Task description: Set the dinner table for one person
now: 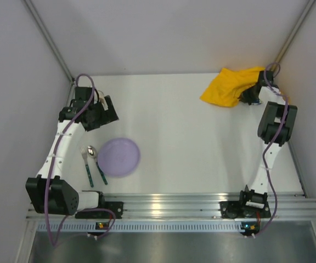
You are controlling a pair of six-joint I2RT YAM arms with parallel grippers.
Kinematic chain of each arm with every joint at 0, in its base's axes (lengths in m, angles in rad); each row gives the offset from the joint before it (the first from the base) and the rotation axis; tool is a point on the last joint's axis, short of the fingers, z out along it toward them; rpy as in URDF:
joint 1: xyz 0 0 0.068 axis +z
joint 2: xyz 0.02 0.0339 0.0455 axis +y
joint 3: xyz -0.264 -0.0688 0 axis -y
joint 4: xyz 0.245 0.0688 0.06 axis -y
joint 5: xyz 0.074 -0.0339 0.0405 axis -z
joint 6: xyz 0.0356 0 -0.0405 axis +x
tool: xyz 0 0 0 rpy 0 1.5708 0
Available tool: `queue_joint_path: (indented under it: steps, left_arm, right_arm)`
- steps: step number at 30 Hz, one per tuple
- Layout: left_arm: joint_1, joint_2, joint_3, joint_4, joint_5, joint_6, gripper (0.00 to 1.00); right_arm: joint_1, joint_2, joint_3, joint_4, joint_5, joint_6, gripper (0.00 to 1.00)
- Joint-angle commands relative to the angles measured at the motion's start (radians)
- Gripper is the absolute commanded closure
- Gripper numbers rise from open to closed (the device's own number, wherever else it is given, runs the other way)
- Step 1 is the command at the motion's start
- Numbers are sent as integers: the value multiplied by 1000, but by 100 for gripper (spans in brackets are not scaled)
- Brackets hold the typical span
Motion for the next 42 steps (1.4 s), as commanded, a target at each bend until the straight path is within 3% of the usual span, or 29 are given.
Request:
queue_joint_path:
  steps: [1,6,7,8,9,12,17,24,31,41,42]
  left_arm:
    - [-17,-12,58,34,-6,0,1]
    - [-39,-4,80,75,-14,-14,1]
    - [-45,-1,81,83,-14,-19,1]
    - [-51,1,84,89,-14,-20,1]
    - [-60,7,86,108,-19,-23,1]
    - [-121,39,87,140,-26,-32,1]
    - [-275,212,167,178,-79,-60,1]
    - [-548,570,348,200,-76,-167,1]
    - [-648,884,615,155,-10,-189,2]
    - [-654,1022,652,247,110,-255,39]
    - [-659,1030,650,260,121,-258,51]
  right_arm:
    - [73,-223,-138,-38,-51,-26,100]
    - [266,-438,-405,-26,-129,-55,100]
    - [294,-458,-433,-26,-150,-77,91]
    - [326,-481,-494,0,-178,-86,69]
    - [385,-503,-514,14,-244,-100,1]
    - [468,-578,-573,0,-302,-153,0]
    - [467,-717,-649,-47,-277,-242,0]
    - [331,-937,-737,-197,-117,-359,0]
    - [159,-1119,-886,-305,-105,-451,0]
    - [108,-1222,-987,-366,-48,-482,0]
    - [107,-1222,-987,-368,-45,-483,0]
